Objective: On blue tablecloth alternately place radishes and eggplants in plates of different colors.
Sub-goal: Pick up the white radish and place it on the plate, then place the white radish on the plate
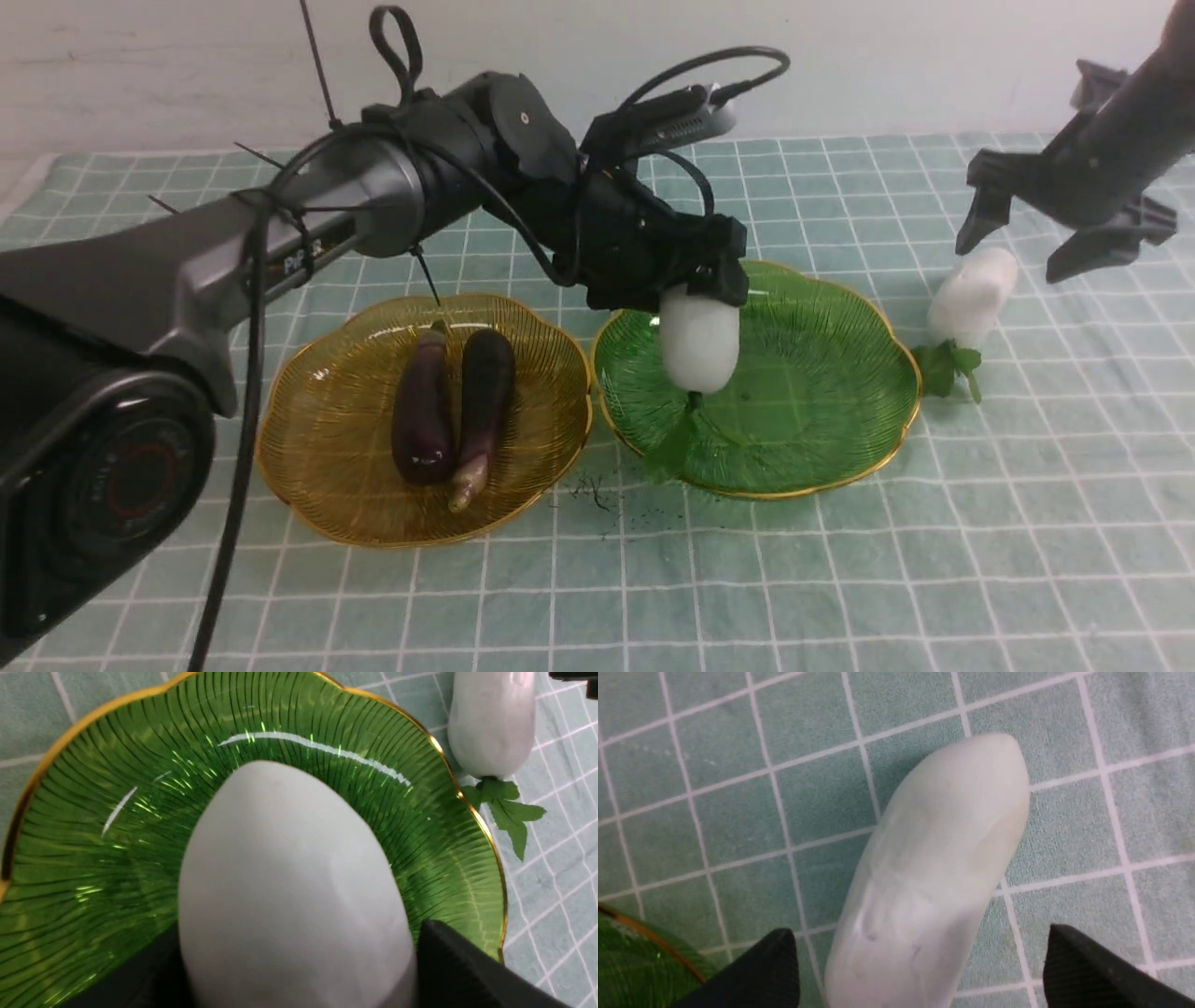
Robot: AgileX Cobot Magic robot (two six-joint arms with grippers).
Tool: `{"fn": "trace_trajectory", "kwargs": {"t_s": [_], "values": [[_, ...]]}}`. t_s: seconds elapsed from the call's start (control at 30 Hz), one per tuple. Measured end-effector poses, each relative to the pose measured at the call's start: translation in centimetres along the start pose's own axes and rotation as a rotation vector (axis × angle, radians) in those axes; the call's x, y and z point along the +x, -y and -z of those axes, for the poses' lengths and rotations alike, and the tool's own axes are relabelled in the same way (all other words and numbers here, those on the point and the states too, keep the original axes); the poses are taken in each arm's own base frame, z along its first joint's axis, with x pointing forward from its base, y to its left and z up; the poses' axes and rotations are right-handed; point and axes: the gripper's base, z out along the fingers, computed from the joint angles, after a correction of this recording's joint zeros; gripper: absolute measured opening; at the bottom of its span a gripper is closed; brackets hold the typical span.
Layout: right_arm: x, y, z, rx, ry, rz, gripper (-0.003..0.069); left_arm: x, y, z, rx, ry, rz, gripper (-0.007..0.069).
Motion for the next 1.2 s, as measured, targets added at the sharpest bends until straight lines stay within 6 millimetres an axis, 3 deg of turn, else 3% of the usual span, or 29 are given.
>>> {"fn": "trace_trajectory", "kwargs": {"t_s": [0.1,0.23,0.37,0.4,0.47,0.5,0.53,0.57,0.6,0.67,0.7,0.73,0.77,0.83,0.9,0.97,1.0,1.07,1.2], "values": [[0.2,0.3,-2.5,-0.023,-0.026,-0.030,0.0654,0.2,-0.3,-0.4,-0.002,-0.022,0.005,0.0640],[0.7,0.5,-4.8,-0.054,-0.066,-0.064,0.0623,0.4,-0.7,-0.1,0.002,-0.066,0.024,0.0651],[0.7,0.6,-5.0,-0.052,-0.071,-0.060,0.0494,0.3,-1.3,0.8,-0.003,-0.112,0.075,0.0557],[0.7,0.7,-4.7,-0.036,-0.077,-0.049,0.0454,0.1,-1.5,1.6,-0.011,-0.132,0.090,0.0459],[0.4,0.8,-4.2,-0.015,-0.074,-0.031,0.0463,-0.2,-1.9,2.6,-0.025,-0.145,0.097,0.0347],[0.3,0.8,-3.7,-0.007,-0.074,-0.022,0.0465,-0.4,-1.9,3.6,-0.034,-0.153,0.090,0.0242],[-0.2,0.6,-1.6,0.010,-0.058,0.001,0.0465,-0.8,-2.1,5.3,-0.057,-0.155,0.072,0.0118],[-0.3,0.5,-1.3,0.011,-0.057,0.003,0.0465,-0.9,-2.2,5.8,-0.063,-0.155,0.067,0.0094],[-0.9,0.1,0.8,0.000,-0.014,0.012,0.0465,-1.3,-1.9,7.9,-0.079,-0.143,0.046,0.0035],[-1.7,-1.3,5.3,-0.058,0.085,0.023,0.0465,-1.6,-1.3,10.6,-0.097,-0.121,0.001,0.0006],[-1.8,-1.6,6.2,-0.071,0.101,0.028,0.0465,-1.7,-1.3,10.9,-0.102,-0.119,-0.007,0.0004],[-1.7,-3.1,9.3,-0.128,0.157,0.057,0.0465,-1.7,-0.5,12.7,-0.114,-0.105,-0.044,-0.0003],[-1.5,-4.0,10.9,-0.160,0.183,0.075,0.0465,-1.8,-0.1,13.7,-0.122,-0.097,-0.067,-0.0006],[-1.0,-5.6,12.4,-0.193,0.206,0.117,0.0465,-1.8,0.6,15.2,-0.132,-0.081,-0.096,-0.0008],[0.2,-8.6,13.4,-0.223,0.210,0.205,0.0465,-1.7,1.9,18.3,-0.158,-0.038,-0.146,-0.0008],[1.5,-11.1,12.6,-0.229,0.180,0.280,0.0465,-1.0,2.8,20.6,-0.169,-0.011,-0.167,-0.0008],[1.6,-11.2,12.4,-0.224,0.172,0.288,0.0465,-0.9,2.8,20.6,-0.170,-0.014,-0.168,-0.0008],[3.5,-13.3,10.1,-0.192,0.096,0.367,0.0465,0.4,3.4,22.3,-0.176,-0.014,-0.180,-0.0008],[5.8,-14.5,5.3,-0.104,-0.030,0.449,0.0465,4.2,3.5,24.1,-0.184,-0.012,-0.172,-0.0008]]}}
